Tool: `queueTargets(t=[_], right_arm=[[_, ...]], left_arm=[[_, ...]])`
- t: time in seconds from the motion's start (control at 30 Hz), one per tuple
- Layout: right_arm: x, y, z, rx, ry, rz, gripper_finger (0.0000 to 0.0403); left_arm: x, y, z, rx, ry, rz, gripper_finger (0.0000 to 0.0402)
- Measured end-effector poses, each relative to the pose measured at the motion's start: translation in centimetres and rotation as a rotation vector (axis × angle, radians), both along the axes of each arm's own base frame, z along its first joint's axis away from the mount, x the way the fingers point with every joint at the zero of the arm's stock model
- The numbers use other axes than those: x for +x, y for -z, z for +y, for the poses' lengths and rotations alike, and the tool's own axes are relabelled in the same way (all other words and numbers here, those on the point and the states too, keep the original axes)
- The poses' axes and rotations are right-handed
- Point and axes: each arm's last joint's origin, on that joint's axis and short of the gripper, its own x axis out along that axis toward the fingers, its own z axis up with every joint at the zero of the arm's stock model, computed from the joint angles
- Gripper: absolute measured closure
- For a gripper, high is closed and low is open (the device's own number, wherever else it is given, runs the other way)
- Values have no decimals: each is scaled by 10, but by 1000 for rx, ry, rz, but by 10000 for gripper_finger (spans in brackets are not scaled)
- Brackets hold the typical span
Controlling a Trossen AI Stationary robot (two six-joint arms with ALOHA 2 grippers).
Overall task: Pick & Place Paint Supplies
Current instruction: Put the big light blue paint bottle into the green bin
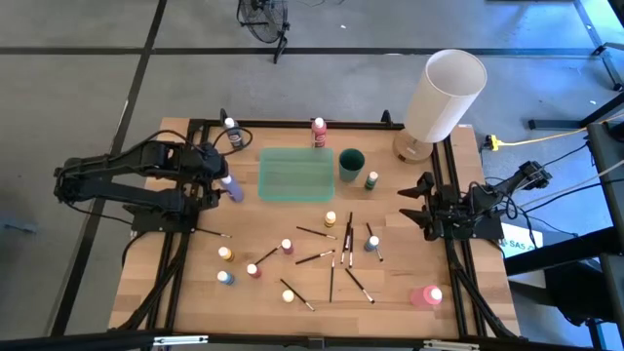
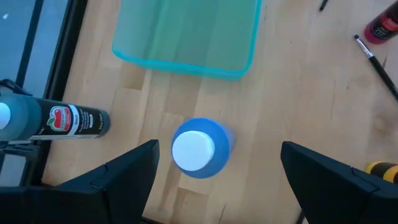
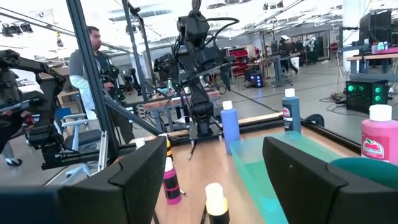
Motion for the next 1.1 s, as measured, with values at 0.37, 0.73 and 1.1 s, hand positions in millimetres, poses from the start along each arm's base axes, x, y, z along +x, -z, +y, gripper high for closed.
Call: queueTargets(t=[0.37, 0.73, 1.1], right_arm=[[0, 0, 0, -4, 1, 0, 132], [0, 0, 0, -4, 1, 1, 132], [0, 0, 0, -7, 1, 5, 132]], left_arm=[[-2, -1, 2, 64, -6, 8, 68], [-8, -5, 14, 52, -16, -36, 68], [-14, -5, 23, -77, -1, -115, 68]])
